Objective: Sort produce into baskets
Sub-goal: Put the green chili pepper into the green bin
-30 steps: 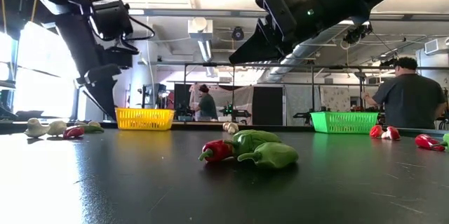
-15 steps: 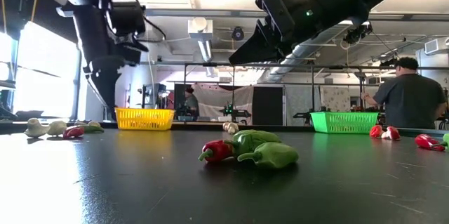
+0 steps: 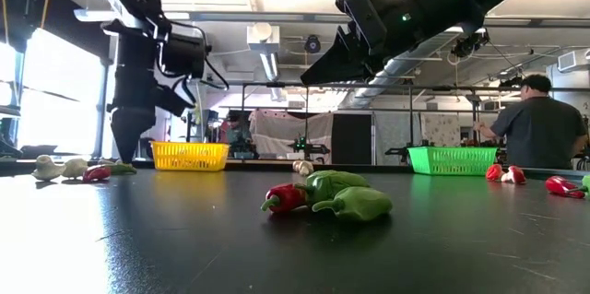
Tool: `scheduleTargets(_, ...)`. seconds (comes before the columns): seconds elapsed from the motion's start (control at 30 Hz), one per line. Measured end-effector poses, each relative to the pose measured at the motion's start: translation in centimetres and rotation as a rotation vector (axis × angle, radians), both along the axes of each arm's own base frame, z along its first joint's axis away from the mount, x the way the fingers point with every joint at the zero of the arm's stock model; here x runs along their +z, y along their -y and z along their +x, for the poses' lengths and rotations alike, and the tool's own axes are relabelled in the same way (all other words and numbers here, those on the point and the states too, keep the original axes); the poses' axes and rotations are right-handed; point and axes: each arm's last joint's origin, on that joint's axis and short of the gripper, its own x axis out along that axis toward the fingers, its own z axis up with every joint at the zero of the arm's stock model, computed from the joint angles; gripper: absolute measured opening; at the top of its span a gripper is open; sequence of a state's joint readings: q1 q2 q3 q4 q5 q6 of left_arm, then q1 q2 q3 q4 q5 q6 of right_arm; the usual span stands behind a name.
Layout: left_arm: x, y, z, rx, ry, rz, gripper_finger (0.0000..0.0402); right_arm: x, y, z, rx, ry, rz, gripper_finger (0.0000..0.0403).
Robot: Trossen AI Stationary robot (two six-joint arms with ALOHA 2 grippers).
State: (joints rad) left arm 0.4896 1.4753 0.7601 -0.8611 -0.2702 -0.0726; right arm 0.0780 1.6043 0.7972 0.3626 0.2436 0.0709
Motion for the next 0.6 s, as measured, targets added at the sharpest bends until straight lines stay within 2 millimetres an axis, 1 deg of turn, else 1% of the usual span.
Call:
scheduleTargets(0.43,-1.6,-0.4,0.6,-0.039,-0.057,-0.004,0.009,0.0,0.0,0.0,0.0,0.0,0.0,0.0)
scheduleTargets(0.53,-1.8,-0.5,0.7,-0.056,-0.064,-0.009,0.008,0.0,0.0,0.0,-0.004,0.001,0.007,0.0)
scheduleTargets(0.6,-1.8,-0.5,0.7,-0.079,-0.064,-0.011,0.0064,0.0,0.0,0.0,-0.009,0.003,0.019,0.0)
